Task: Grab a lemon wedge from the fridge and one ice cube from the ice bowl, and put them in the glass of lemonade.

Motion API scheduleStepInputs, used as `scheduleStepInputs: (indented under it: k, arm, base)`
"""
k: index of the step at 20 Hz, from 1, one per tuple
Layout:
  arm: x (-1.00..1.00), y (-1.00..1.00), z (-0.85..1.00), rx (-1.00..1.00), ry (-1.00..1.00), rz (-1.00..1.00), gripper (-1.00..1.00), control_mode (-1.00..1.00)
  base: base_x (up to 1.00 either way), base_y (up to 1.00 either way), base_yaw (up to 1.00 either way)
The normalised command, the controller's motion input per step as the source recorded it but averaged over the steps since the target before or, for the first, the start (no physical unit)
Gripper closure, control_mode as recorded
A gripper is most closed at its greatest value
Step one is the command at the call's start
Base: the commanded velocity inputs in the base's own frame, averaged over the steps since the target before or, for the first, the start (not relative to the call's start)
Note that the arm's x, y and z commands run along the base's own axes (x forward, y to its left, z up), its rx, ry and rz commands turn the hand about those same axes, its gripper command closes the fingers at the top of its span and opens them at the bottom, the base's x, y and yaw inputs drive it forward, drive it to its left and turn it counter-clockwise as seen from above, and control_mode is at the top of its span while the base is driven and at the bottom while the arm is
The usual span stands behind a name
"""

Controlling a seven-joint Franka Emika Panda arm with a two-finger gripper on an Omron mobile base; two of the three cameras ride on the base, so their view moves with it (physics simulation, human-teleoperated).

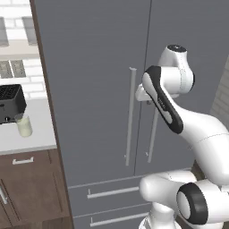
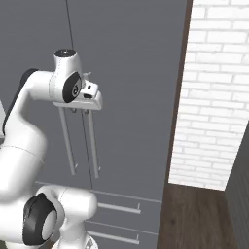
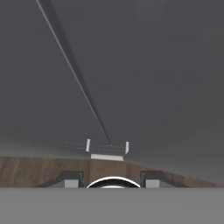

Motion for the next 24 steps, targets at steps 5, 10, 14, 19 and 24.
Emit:
scheduleStepInputs:
  k: [5, 10, 14, 19, 24]
  arm:
    - [-0.22, 0.0, 0.0, 0.0, -0.01, 0.0, -1.0, -1.0]
    - [-0.26, 0.04, 0.0, 0.0, -0.01, 0.0, -1.0, -1.0]
    - [-0.14, 0.45, 0.0, -0.01, -0.04, 0.05, -1.0, 1.0]
    - [0.0, 0.0, 0.0, 0.0, 0.0, 0.0, -1.0, 1.0]
    - [0.0, 0.0, 0.0, 0.0, 0.0, 0.0, -1.0, 1.0]
  base:
    - [0.0, 0.0, 0.0]
    - [0.0, 0.0, 0.0]
    - [-0.01, 0.25, 0.0]
    - [-0.03, 1.0, 0.0]
    - [0.0, 1.0, 0.0]
